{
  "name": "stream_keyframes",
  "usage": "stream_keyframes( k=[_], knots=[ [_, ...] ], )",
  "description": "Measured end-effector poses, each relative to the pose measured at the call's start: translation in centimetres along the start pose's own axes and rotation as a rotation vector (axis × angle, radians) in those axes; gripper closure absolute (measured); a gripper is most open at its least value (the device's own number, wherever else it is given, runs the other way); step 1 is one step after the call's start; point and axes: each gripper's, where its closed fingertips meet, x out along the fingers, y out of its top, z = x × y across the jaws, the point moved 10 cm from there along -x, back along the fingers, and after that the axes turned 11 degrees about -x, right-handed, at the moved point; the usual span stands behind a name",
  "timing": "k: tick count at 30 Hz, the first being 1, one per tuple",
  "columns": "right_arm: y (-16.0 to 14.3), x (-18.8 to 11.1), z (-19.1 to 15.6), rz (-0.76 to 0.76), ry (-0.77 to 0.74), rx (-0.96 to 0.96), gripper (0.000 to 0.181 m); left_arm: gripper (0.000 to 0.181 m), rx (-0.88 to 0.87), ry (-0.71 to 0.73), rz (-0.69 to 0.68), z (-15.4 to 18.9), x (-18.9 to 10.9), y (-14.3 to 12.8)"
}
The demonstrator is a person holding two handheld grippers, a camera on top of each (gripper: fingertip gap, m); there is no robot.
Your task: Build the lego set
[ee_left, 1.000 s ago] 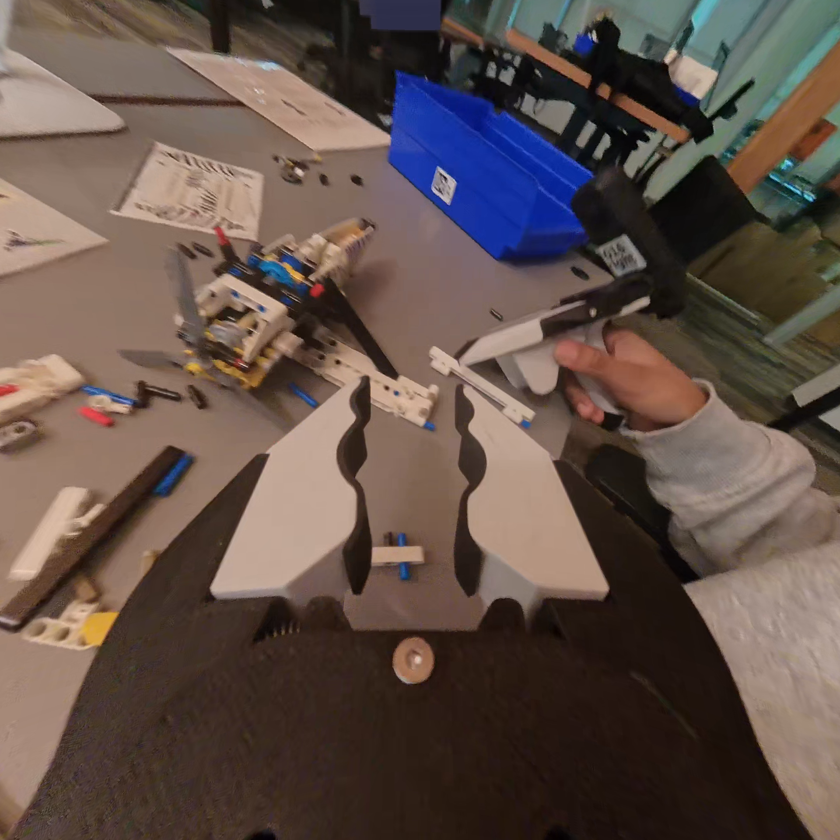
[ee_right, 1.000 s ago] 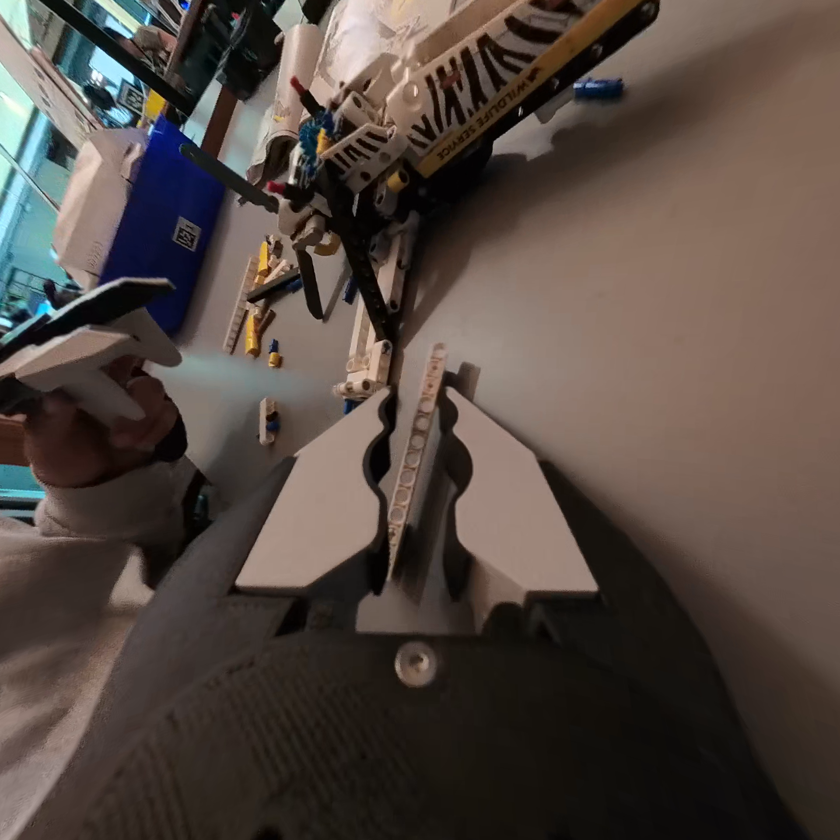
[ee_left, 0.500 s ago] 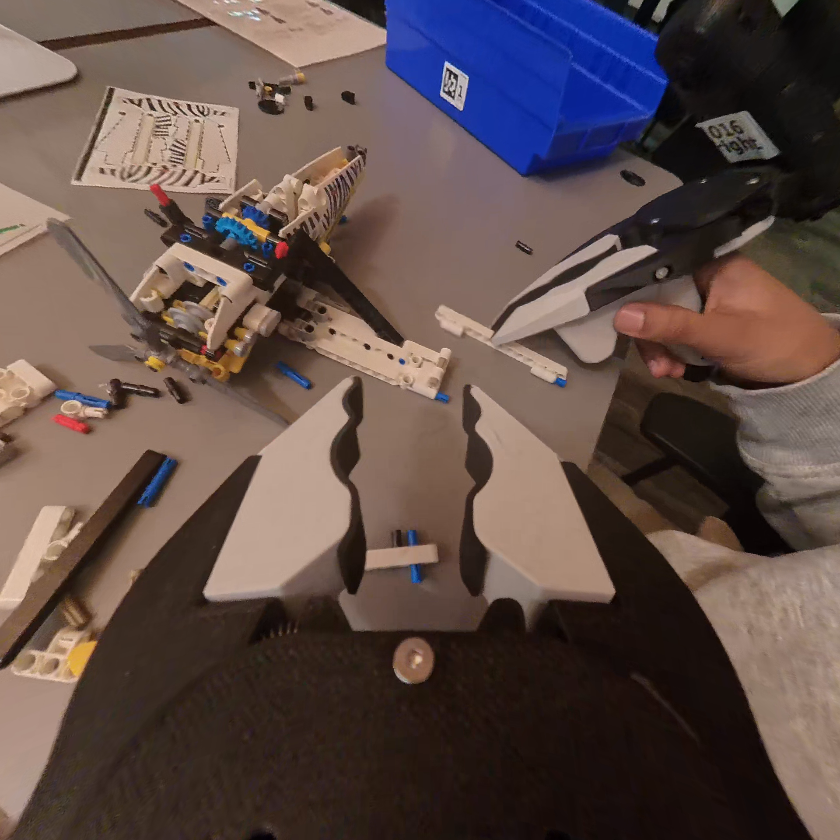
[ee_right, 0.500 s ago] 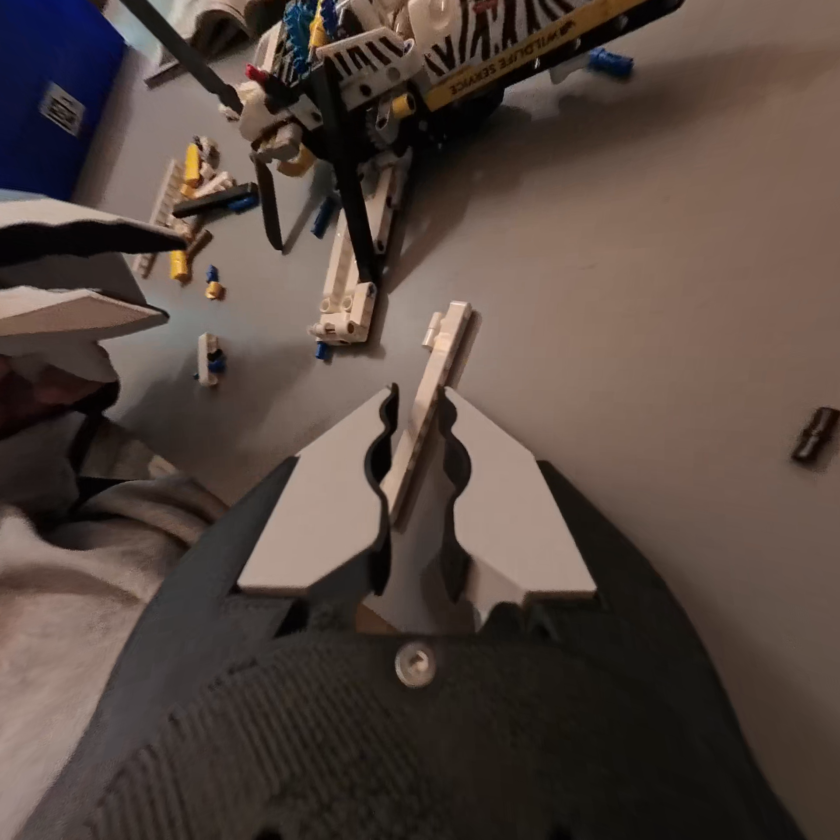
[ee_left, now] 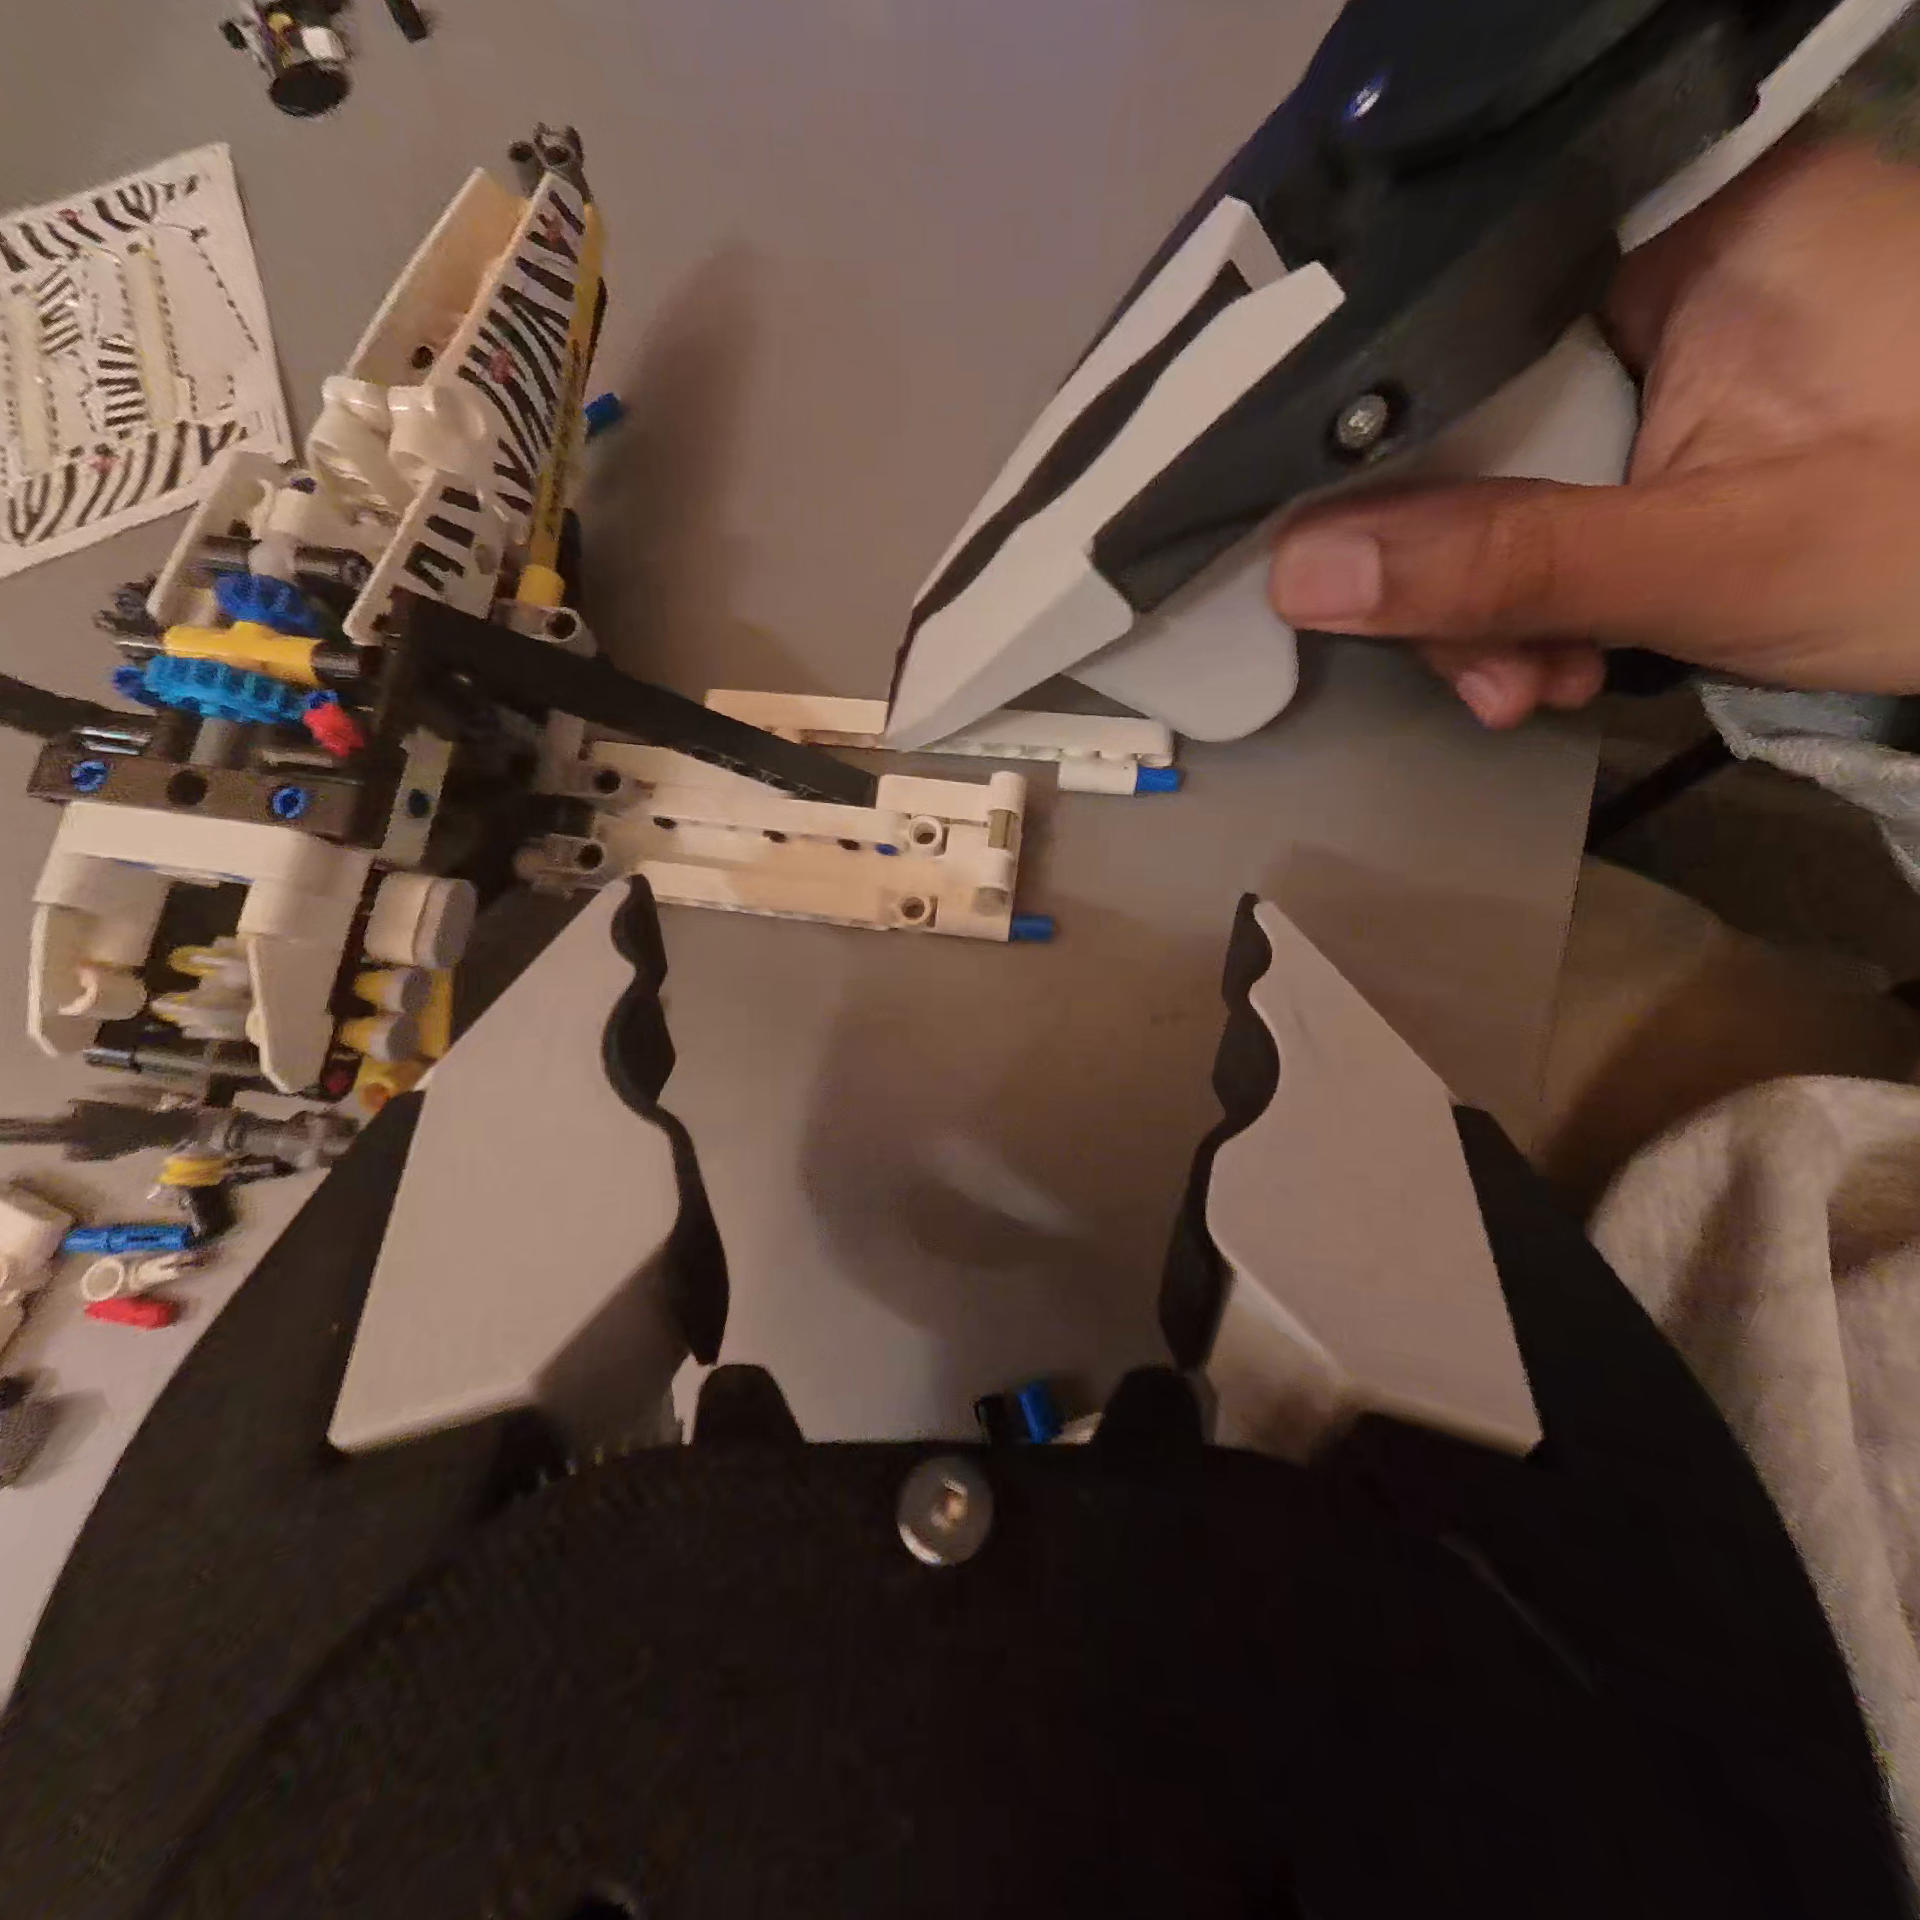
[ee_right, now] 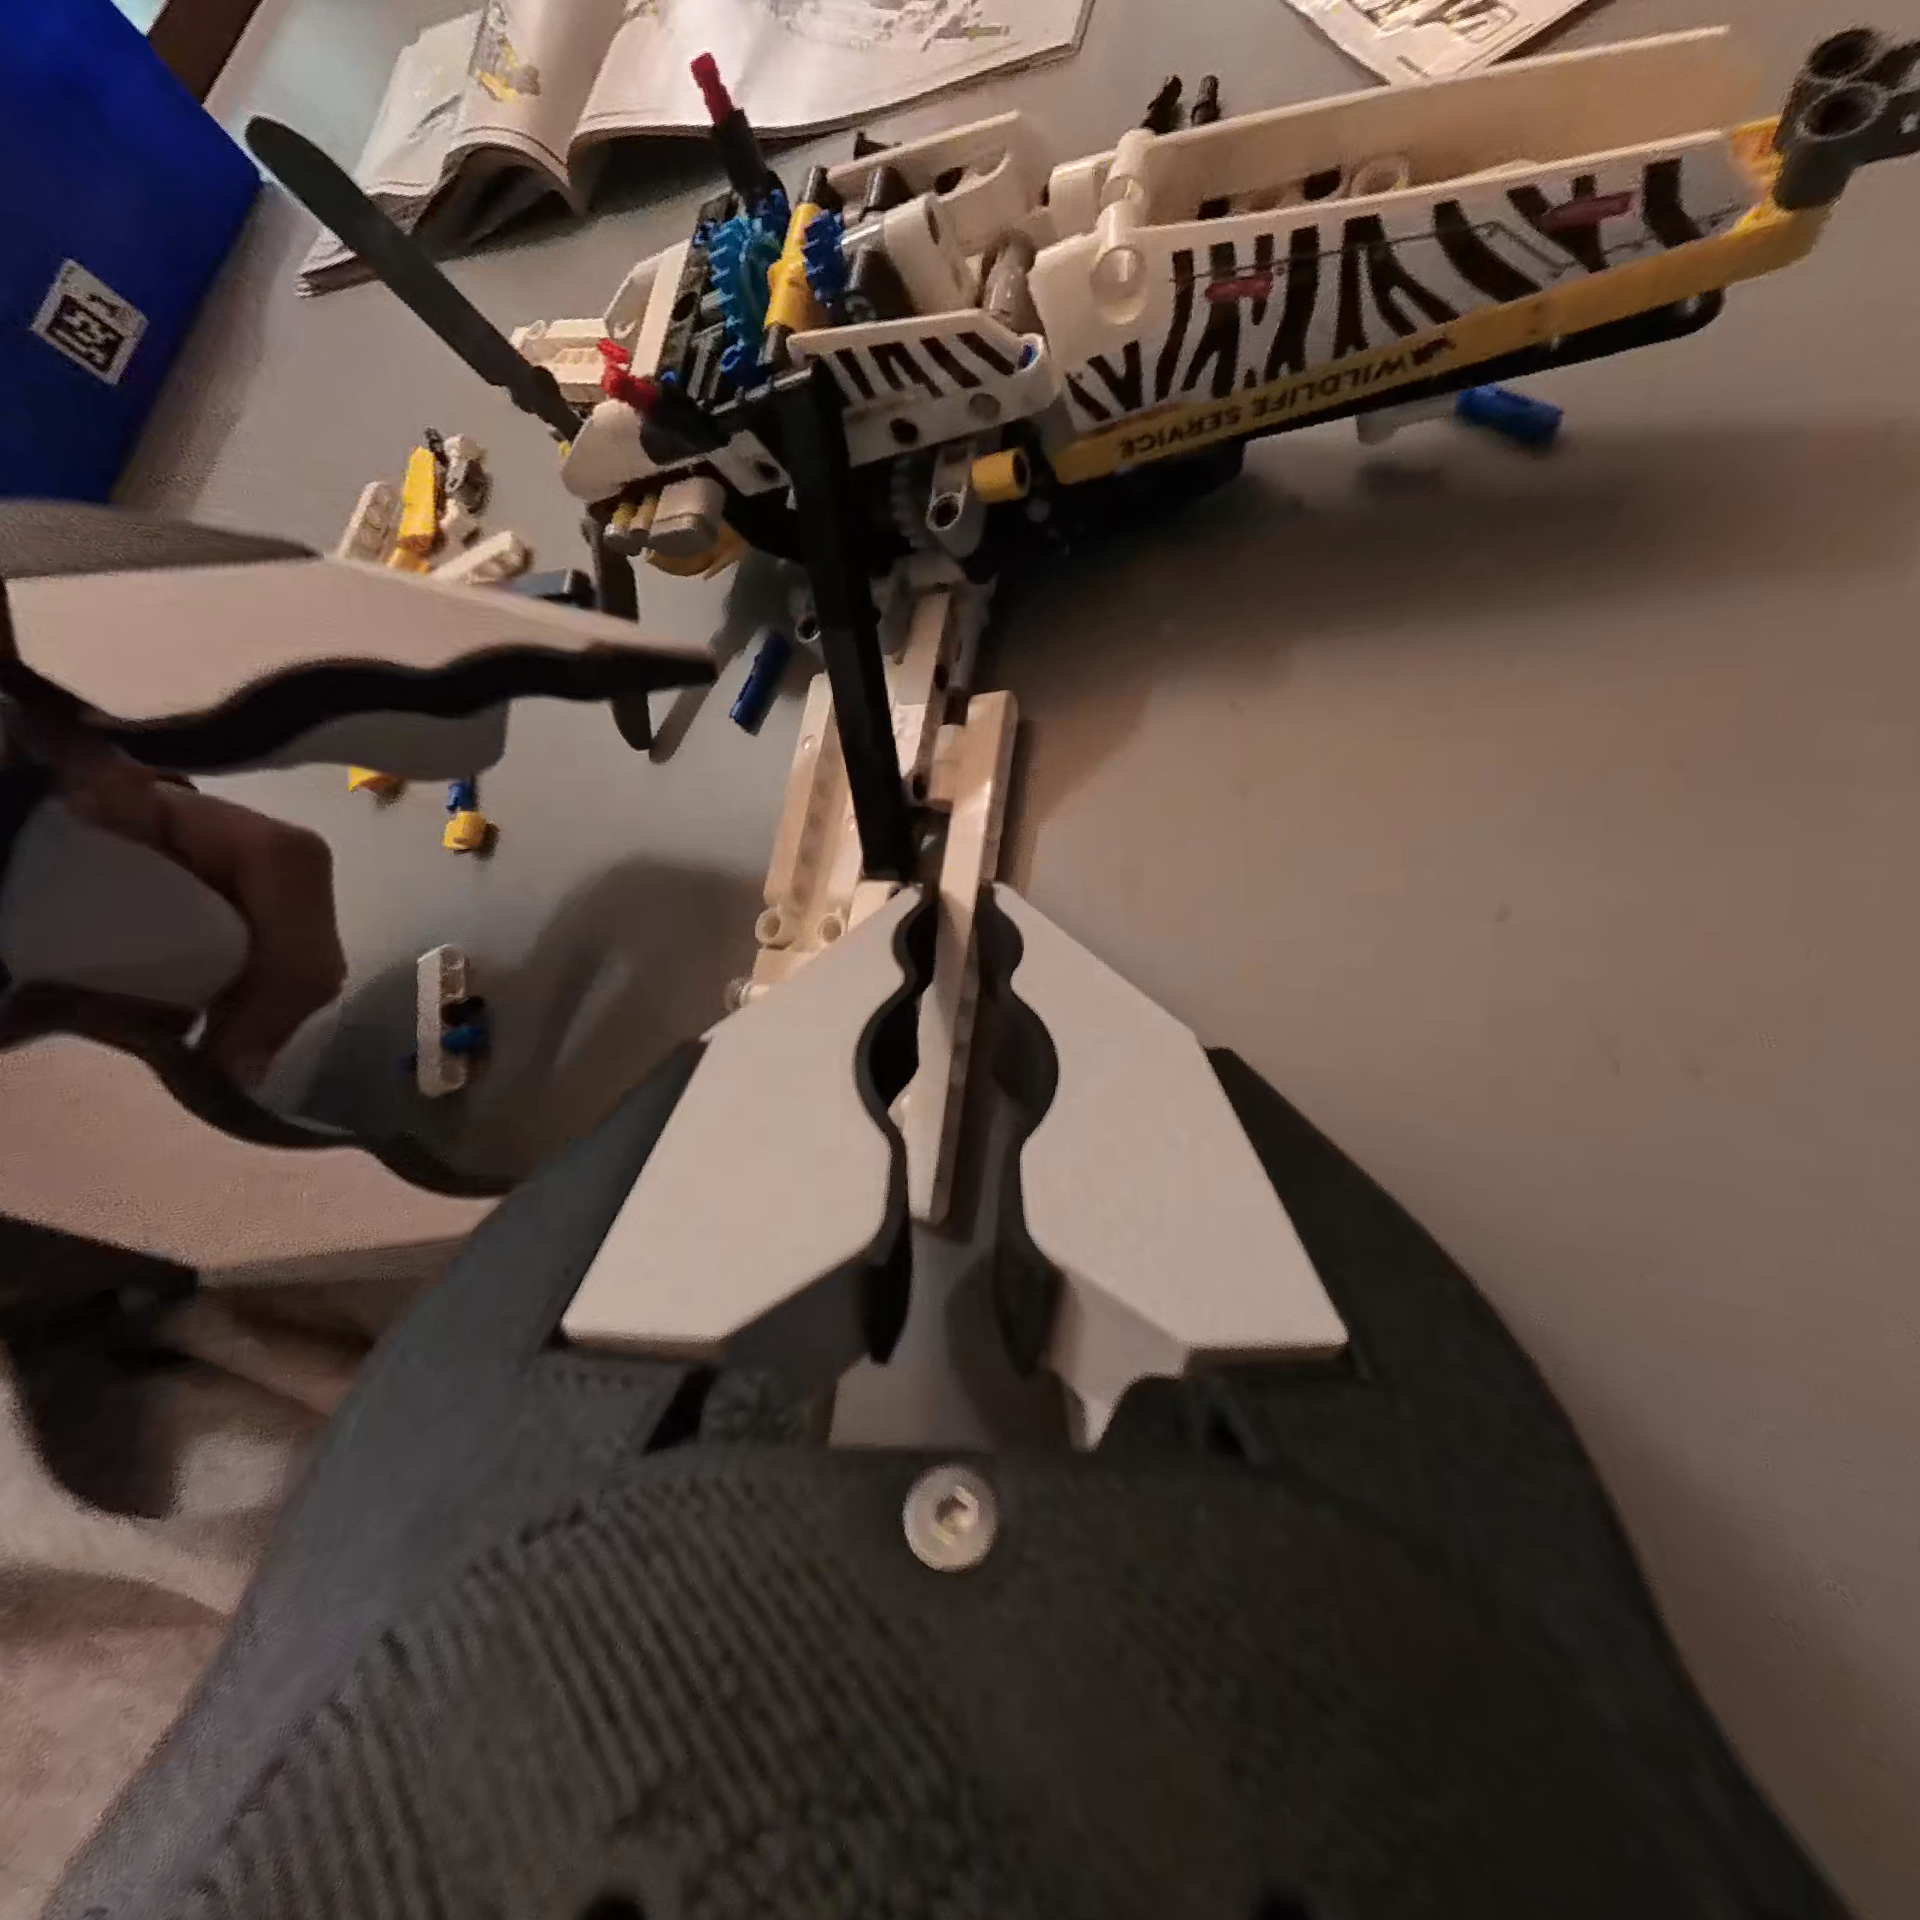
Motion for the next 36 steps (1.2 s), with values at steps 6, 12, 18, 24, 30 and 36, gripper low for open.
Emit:
stream_keyframes(
  k=[6,12,18,24,30,36],
  knots=[
    [0.3,0.4,0.2,0.016,0.02,0.035,0.175,0.078,0.028,-0.015,-0.058,-0.4,1.1,0.3],
    [0.5,0.7,0.3,0.02,0.011,0.043,0.175,0.087,0.024,-0.035,-0.084,-0.7,1.8,0.4],
    [0.5,0.6,0.3,0.029,-0.004,0.045,0.176,0.088,0.032,-0.034,-0.109,-0.7,1.8,0.6],
    [0.5,0.6,0.4,0.04,-0.008,0.07,0.176,0.091,0.02,-0.046,-0.109,-0.6,1.8,0.6],
    [0.4,0.4,0.2,0.061,-0.018,0.078,0.176,0.091,0.016,-0.049,-0.109,-0.6,1.8,0.6],
    [0.4,0.3,0.3,0.076,-0.015,0.082,0.176,0.092,0.011,-0.047,-0.103,-0.5,1.8,0.5]
  ],
)
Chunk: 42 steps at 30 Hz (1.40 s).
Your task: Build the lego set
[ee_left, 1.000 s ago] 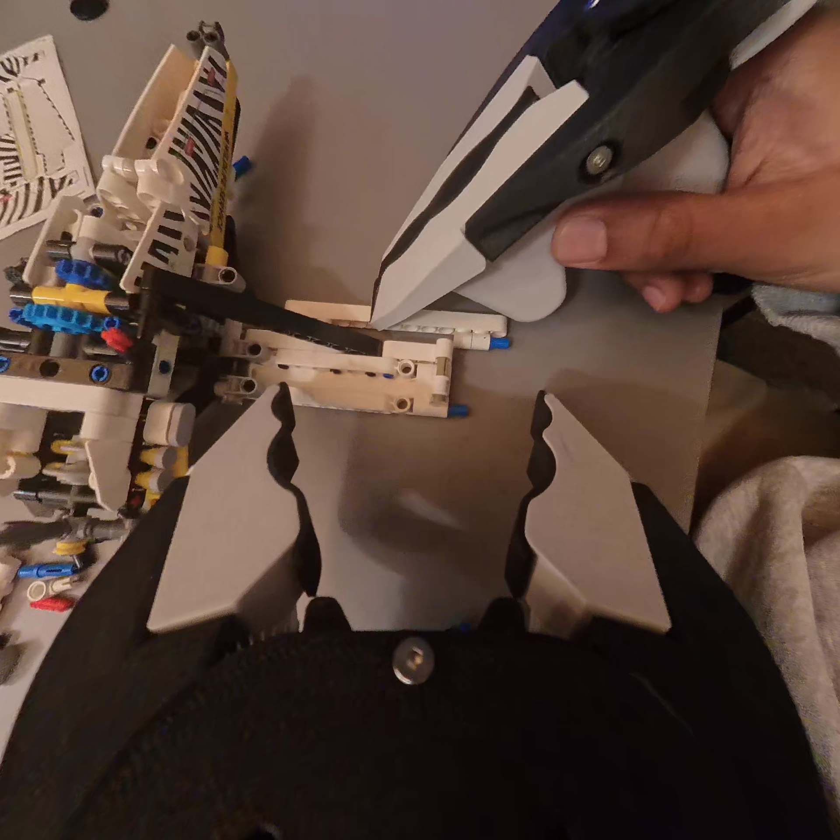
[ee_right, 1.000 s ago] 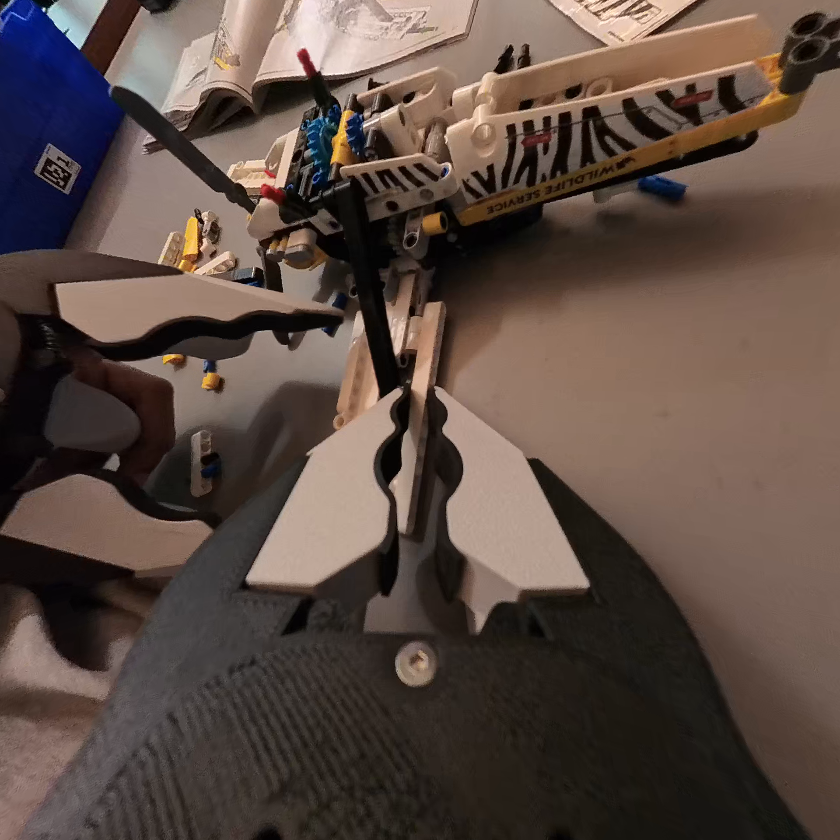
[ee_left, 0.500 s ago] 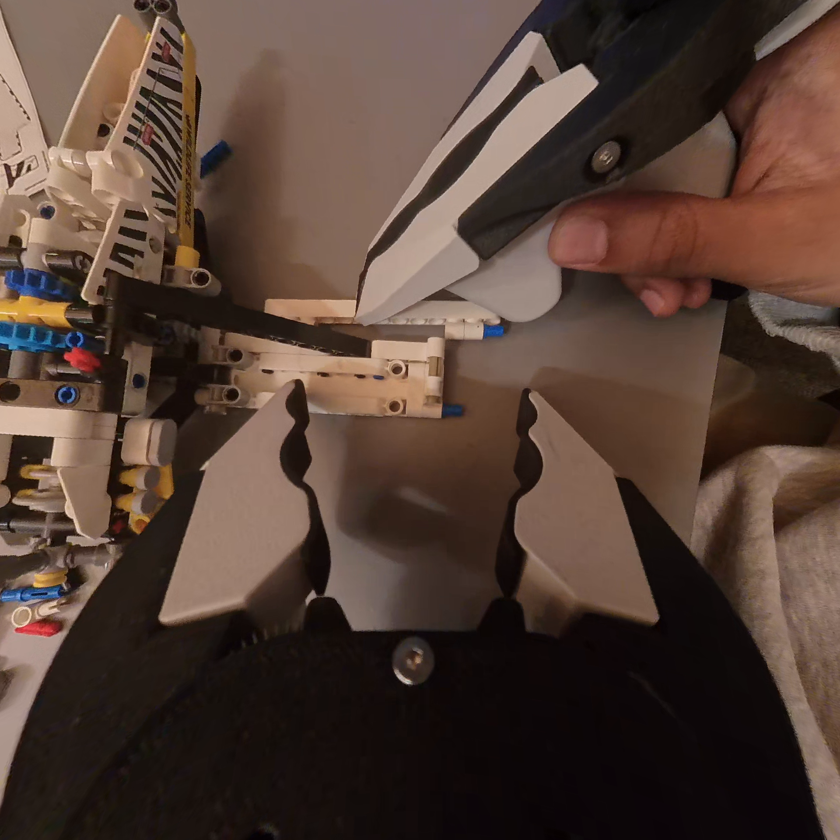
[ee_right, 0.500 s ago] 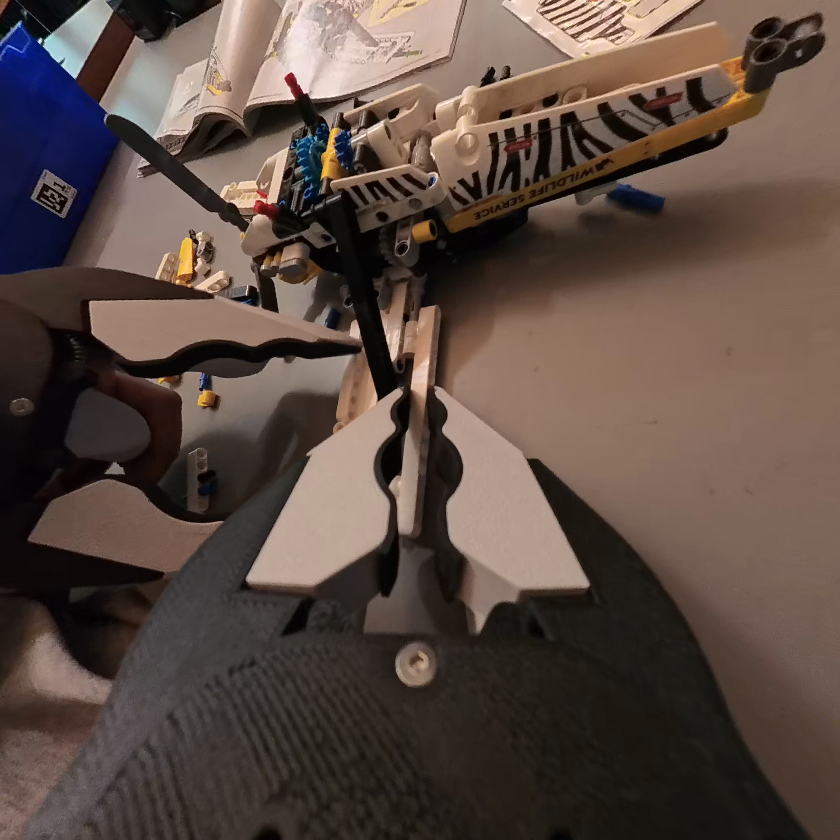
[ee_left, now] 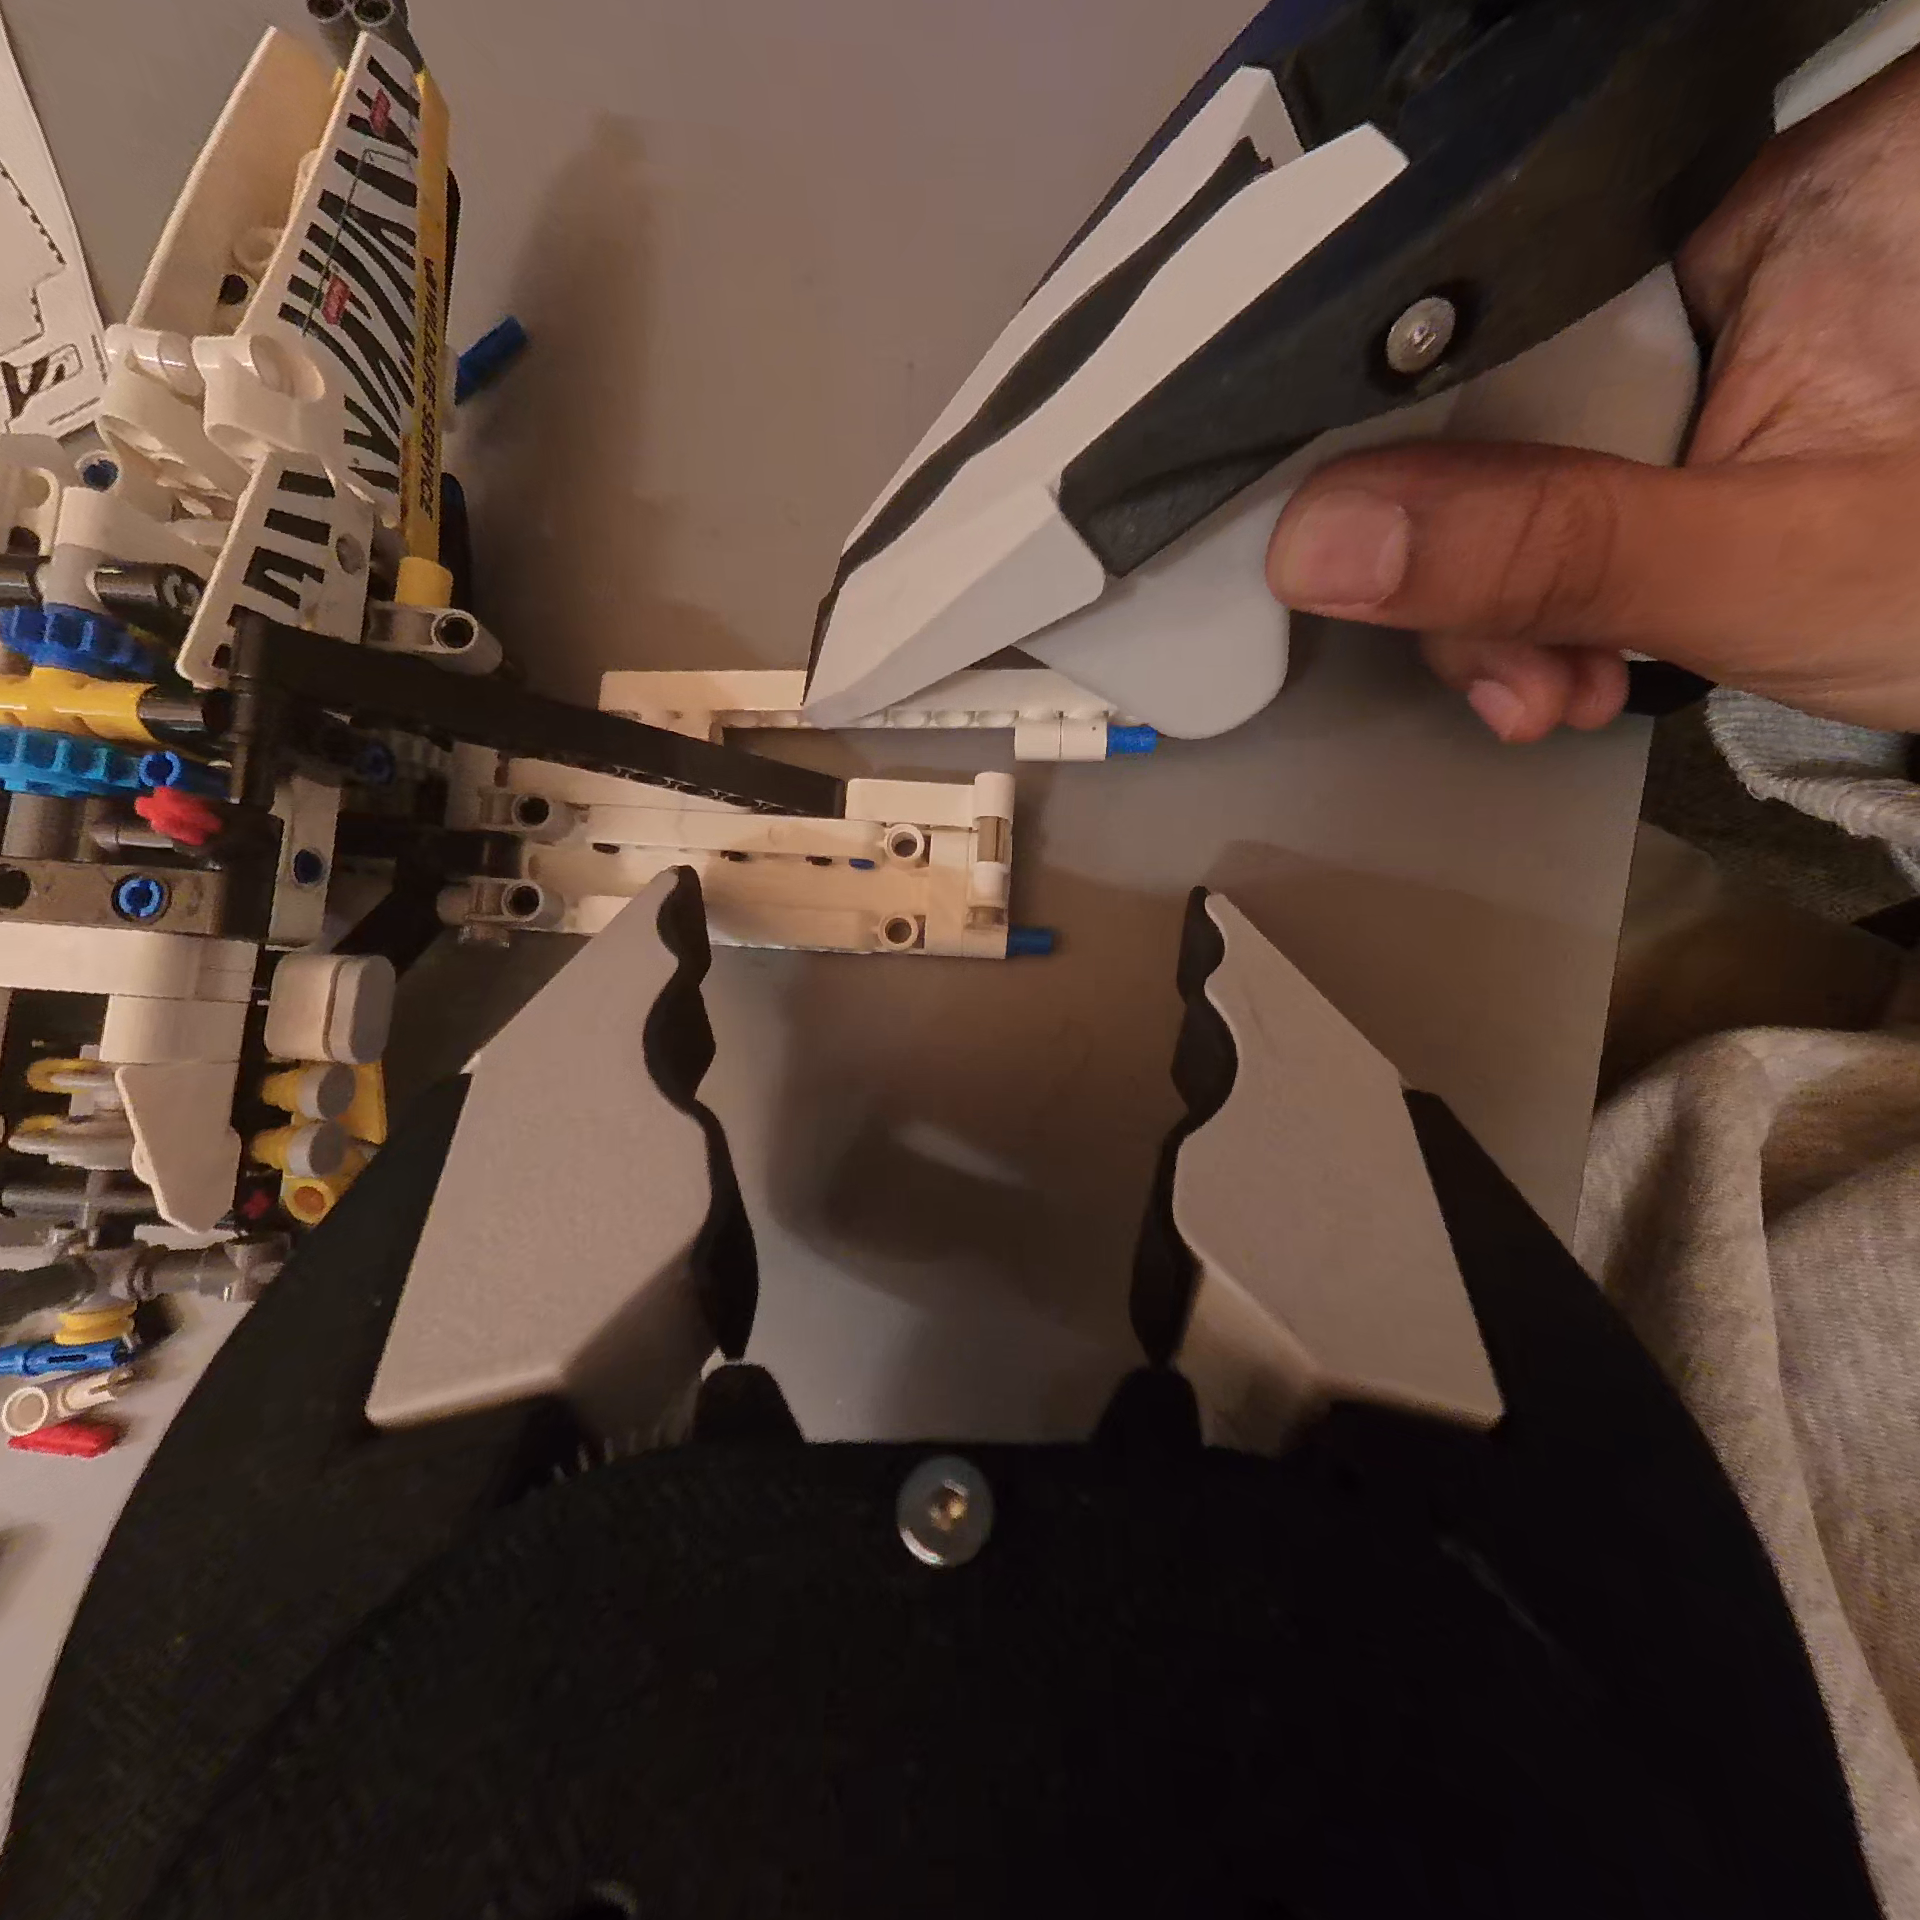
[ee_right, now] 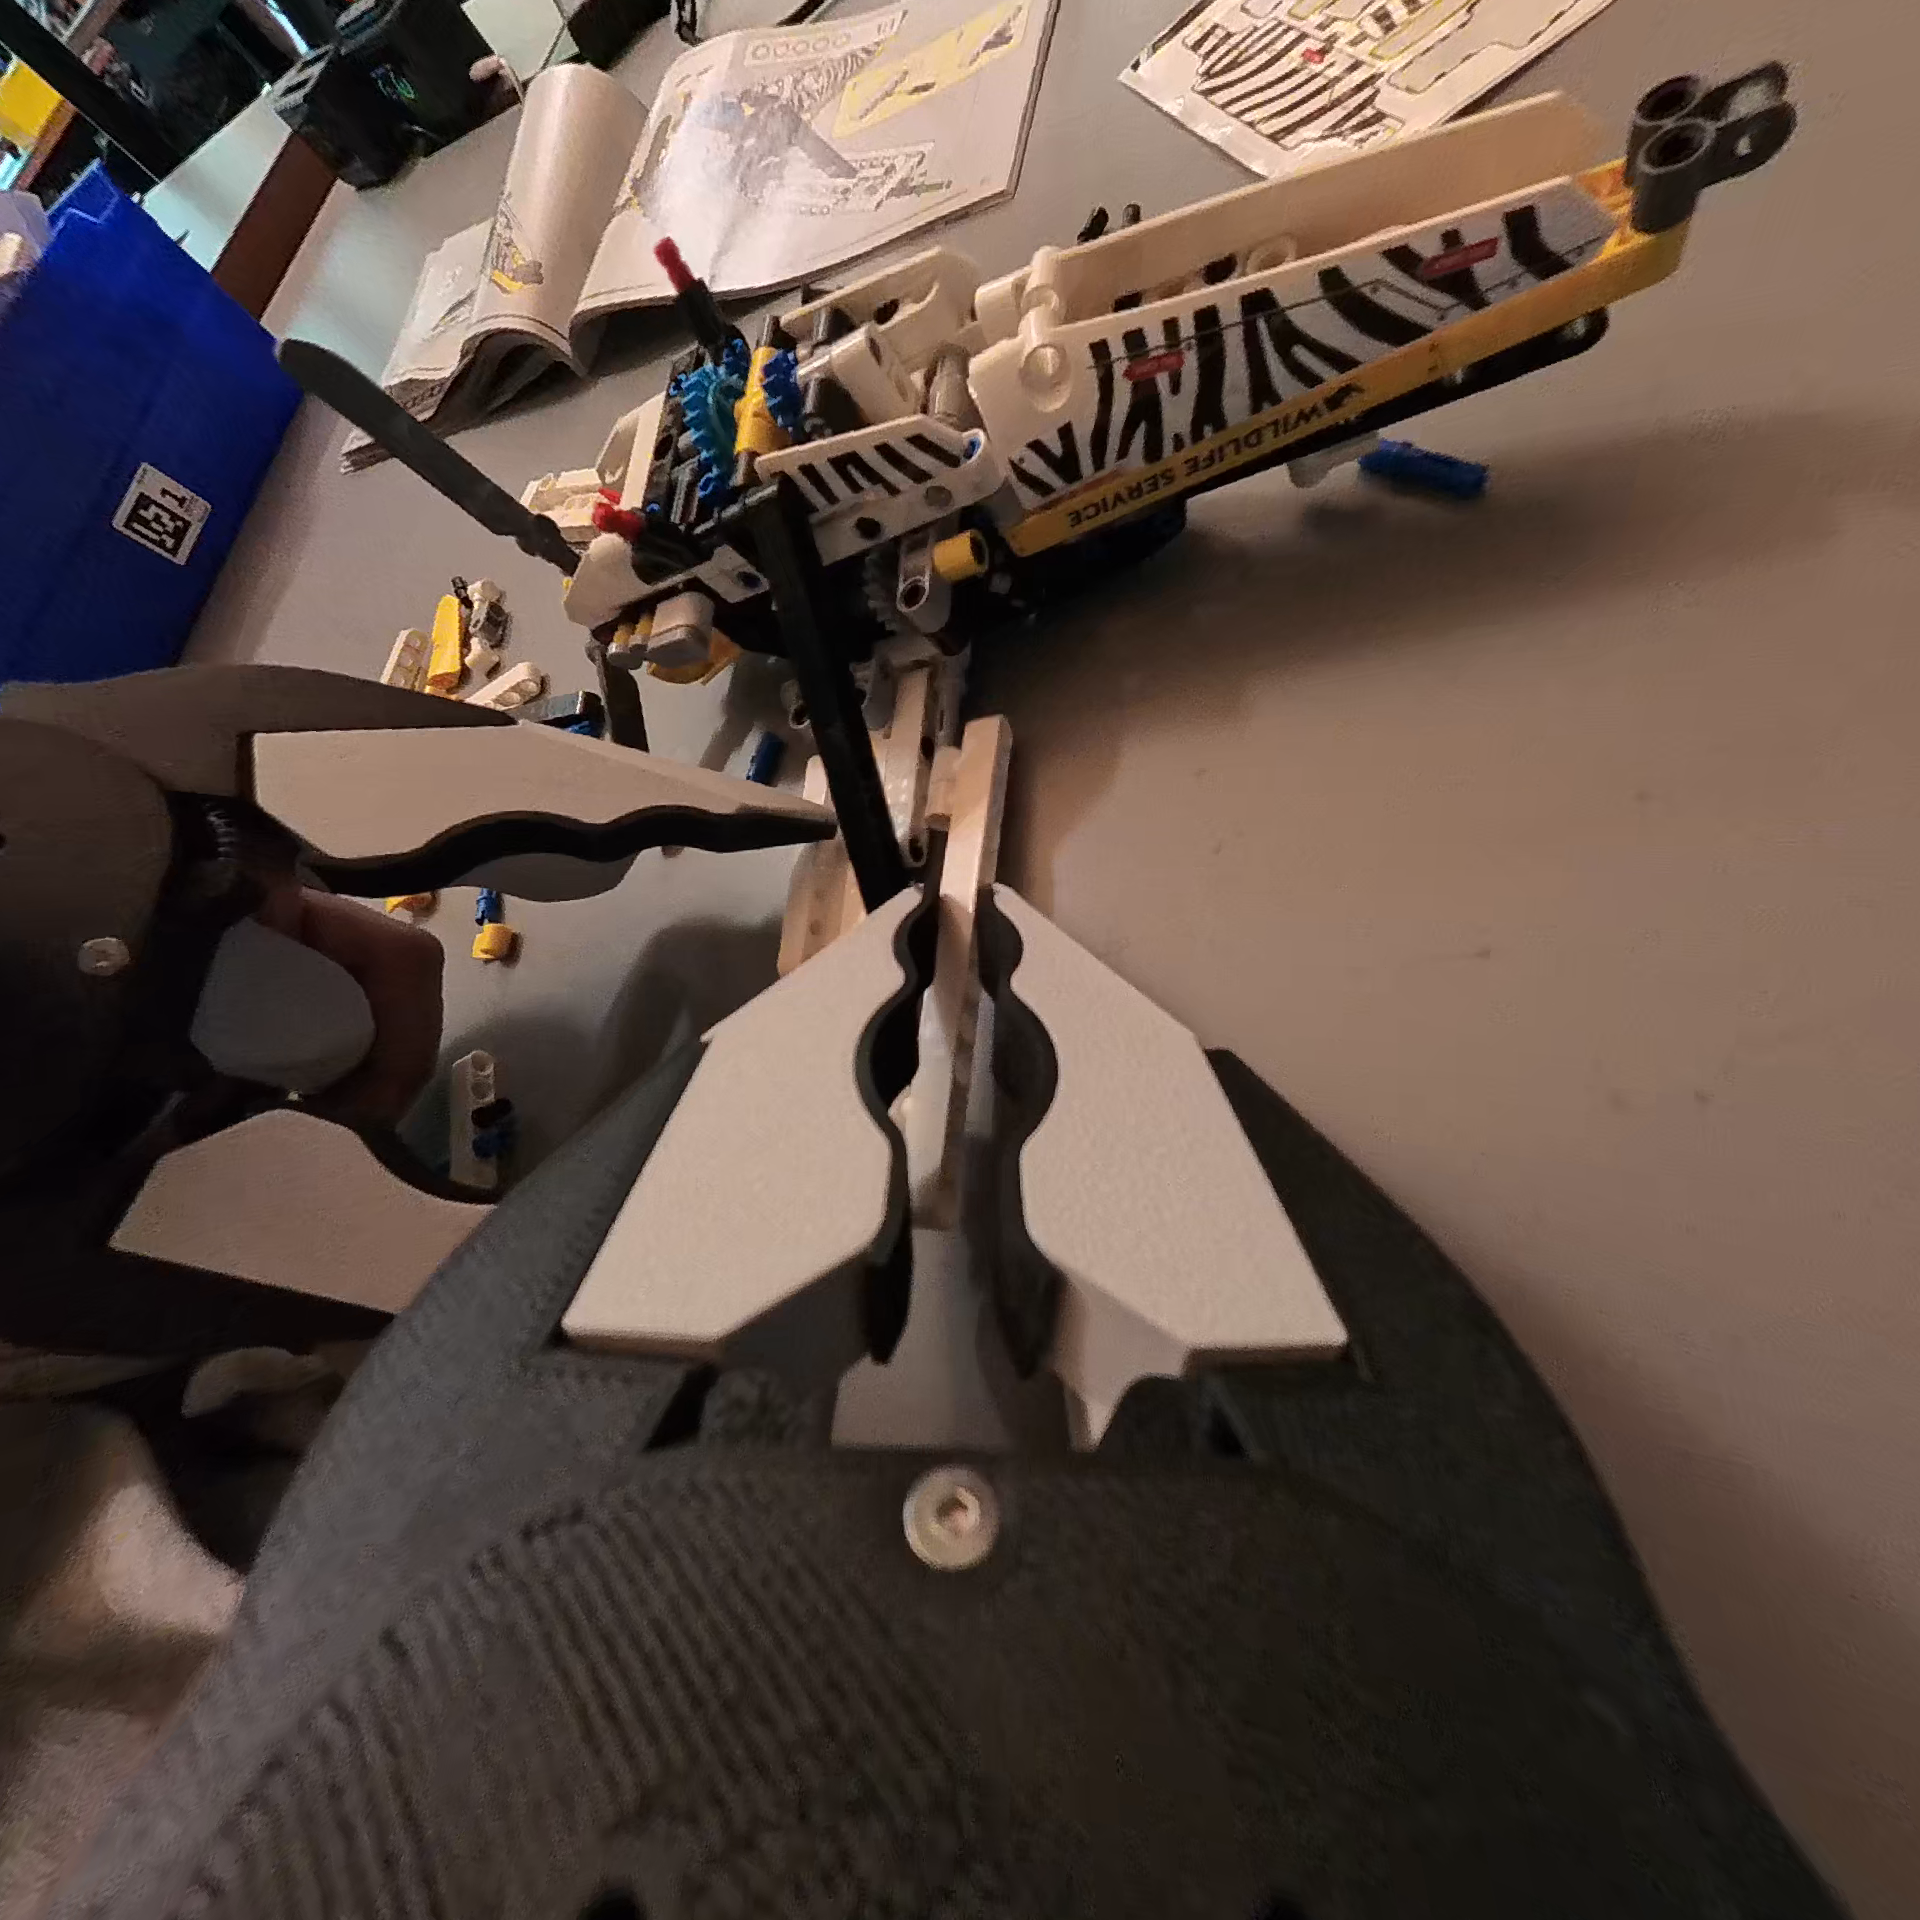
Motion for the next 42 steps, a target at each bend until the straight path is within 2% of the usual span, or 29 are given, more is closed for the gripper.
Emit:
stream_keyframes(
  k=[18,25,31,42],
  knots=[
    [0.2,0.8,-0.5,-0.045,-0.034,-0.06,0.176,0.093,0.024,-0.024,-0.035,0.0,0.0,-0.2],
    [0.7,1.2,-2.1,-0.1,-0.215,-0.338,0.176,0.095,0.028,-0.027,-0.054,-0.2,0.0,0.0],
    [0.8,1.2,-0.1,-0.058,-0.027,-0.123,0.176,0.099,0.03,-0.016,-0.071,-0.3,-0.1,0.0],
    [0.7,1.0,-0.3,-0.057,-0.047,-0.142,0.175,0.105,0.037,-0.016,-0.063,-0.2,-0.1,0.0]
  ],
)
